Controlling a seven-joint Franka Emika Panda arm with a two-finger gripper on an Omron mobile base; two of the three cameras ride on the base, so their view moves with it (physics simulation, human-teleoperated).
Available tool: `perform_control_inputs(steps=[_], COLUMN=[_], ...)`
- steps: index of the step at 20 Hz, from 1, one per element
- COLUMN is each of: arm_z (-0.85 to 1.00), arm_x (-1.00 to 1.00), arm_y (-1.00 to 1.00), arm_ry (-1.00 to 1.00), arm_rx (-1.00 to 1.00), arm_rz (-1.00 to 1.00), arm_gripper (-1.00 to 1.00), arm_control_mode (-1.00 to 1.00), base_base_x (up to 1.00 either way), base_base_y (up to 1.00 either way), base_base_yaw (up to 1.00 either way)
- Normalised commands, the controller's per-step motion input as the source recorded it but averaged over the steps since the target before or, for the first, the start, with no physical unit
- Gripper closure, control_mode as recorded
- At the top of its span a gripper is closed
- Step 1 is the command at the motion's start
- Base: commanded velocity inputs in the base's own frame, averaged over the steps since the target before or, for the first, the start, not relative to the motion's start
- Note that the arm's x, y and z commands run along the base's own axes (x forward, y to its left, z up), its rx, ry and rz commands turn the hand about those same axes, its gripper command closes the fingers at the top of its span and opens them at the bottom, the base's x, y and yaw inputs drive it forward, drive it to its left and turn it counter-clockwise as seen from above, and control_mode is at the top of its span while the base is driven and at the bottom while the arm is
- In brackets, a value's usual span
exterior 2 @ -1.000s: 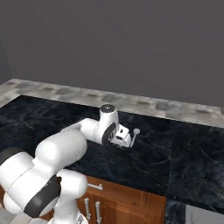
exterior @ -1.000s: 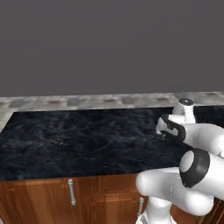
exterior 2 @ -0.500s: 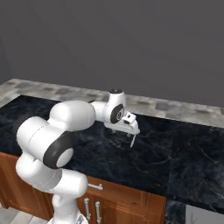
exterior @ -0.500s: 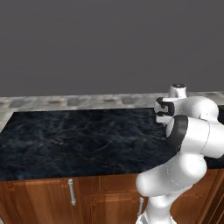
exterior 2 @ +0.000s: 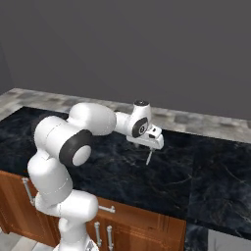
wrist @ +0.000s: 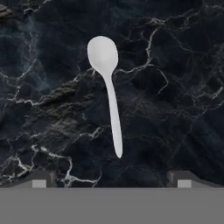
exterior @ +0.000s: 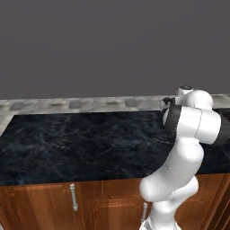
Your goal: Organize the utensils by type. Pick up the wooden spoons from the counter and place them in the open cabinet. Then pick up the metallic utensils from the counter and place them in the open drawer.
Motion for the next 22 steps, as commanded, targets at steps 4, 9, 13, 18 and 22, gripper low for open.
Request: perform_control_inputs(steps=[4,9,13,18,22], arm_z=[-0.31,-0.46,-0.45,-0.44,-0.34], arm_x=[0.40,0.14,0.06,0.25,0.30], arm_y=[-0.21,-0.18,-0.15,-0.03,-0.03], arm_ry=[0.00,0.09,0.12,0.02,0.00], arm_rx=[0.00,0.00,0.00,0.00,0.03], arm_rz=[0.00,0.00,0.00,0.00,0.00], arm_gripper=[-1.00,-1.00,-1.00,-1.00,-1.00], arm_control_mode=[-1.00,-1.00,-1.00,-1.00,-1.00], base_base_x=[0.00,0.00,0.00,0.00,0.00], base_base_y=[0.00,0.00,0.00,0.00,0.00], base_base_yaw=[0.00,0.00,0.00,0.00,0.00])
